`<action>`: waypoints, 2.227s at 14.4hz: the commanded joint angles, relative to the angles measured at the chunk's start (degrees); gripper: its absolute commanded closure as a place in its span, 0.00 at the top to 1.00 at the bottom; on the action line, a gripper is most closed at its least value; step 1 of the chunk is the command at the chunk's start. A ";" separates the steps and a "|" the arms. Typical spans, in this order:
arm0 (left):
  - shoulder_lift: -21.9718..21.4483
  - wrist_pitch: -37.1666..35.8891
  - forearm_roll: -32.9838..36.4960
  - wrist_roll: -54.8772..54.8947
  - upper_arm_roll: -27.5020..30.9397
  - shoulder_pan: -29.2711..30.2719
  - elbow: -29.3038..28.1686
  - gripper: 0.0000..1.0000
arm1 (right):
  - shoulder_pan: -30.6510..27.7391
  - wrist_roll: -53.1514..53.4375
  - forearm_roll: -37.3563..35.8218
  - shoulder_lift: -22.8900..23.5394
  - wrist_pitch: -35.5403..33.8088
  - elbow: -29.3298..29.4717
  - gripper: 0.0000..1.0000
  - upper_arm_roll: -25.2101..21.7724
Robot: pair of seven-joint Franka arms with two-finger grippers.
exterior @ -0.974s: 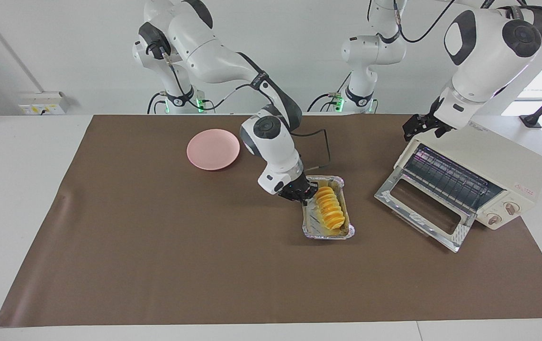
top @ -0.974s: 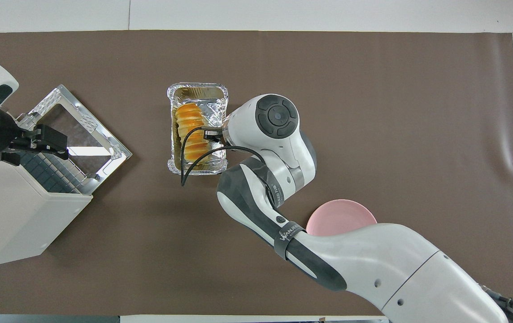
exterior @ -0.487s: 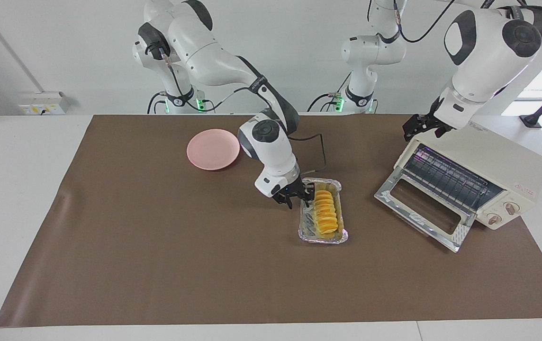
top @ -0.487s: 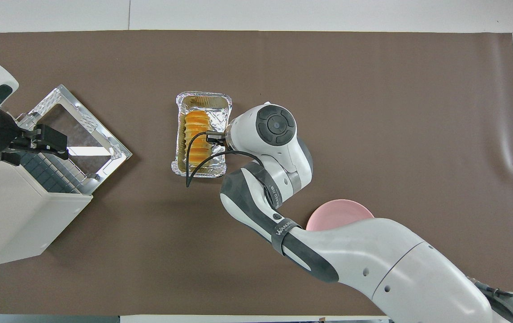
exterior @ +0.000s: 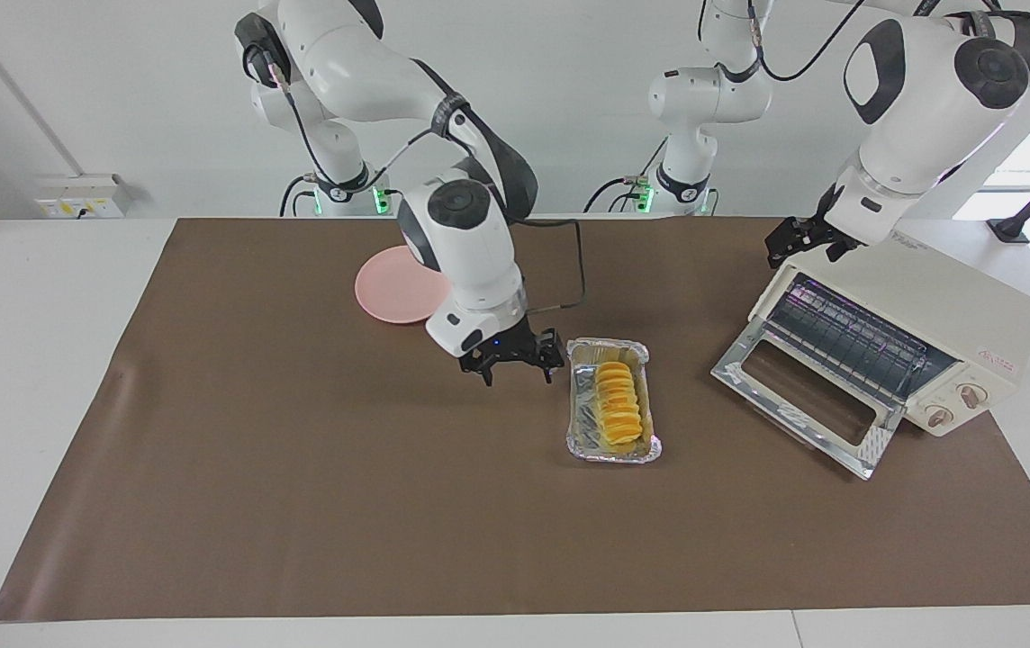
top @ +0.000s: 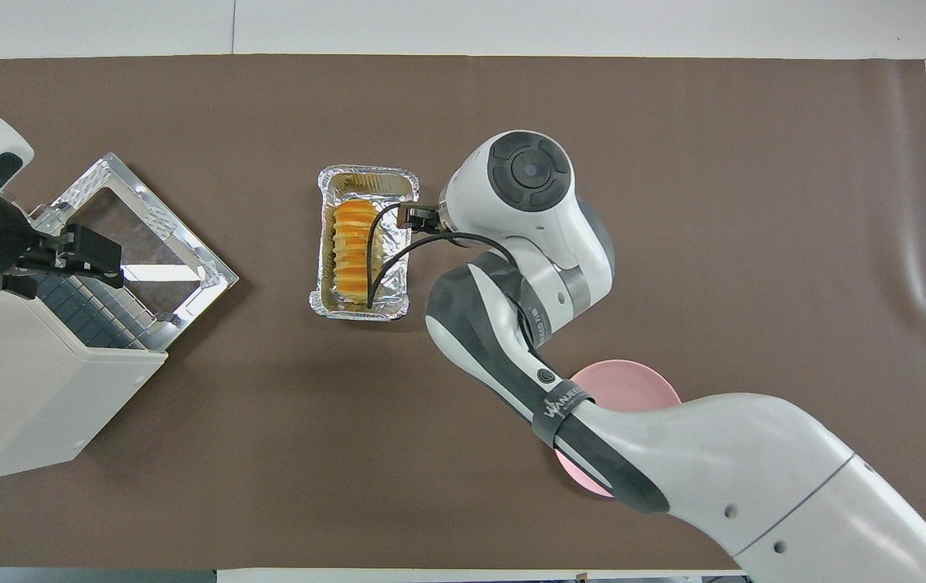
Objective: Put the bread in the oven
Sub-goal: 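Release the foil tray and withdraw the right gripper, then grasp the foil tray with the left gripper and lift it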
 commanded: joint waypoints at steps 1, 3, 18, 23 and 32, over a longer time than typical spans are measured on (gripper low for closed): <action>-1.69 0.92 0.97 0.20 -0.09 0.25 -1.88 1.00 | -6.15 -8.47 -0.67 -6.78 -5.05 -4.64 1.00 0.43; -1.69 1.01 1.05 0.20 0.00 0.25 -1.88 1.00 | -10.99 -16.72 -0.76 -11.44 -9.52 -6.93 1.00 0.43; 15.88 8.56 -2.73 -15.17 -0.27 -15.47 11.30 1.00 | -29.46 -30.57 -0.32 -28.60 -24.05 -15.29 1.00 0.34; 20.90 15.15 -1.67 -20.19 -0.18 -19.87 12.36 1.00 | -29.55 -30.39 1.25 -28.52 -25.10 -15.46 1.00 0.43; 30.04 23.41 1.14 -28.17 -0.09 -27.52 11.58 1.00 | -31.49 -30.83 1.88 -27.90 -23.61 -14.67 1.00 0.34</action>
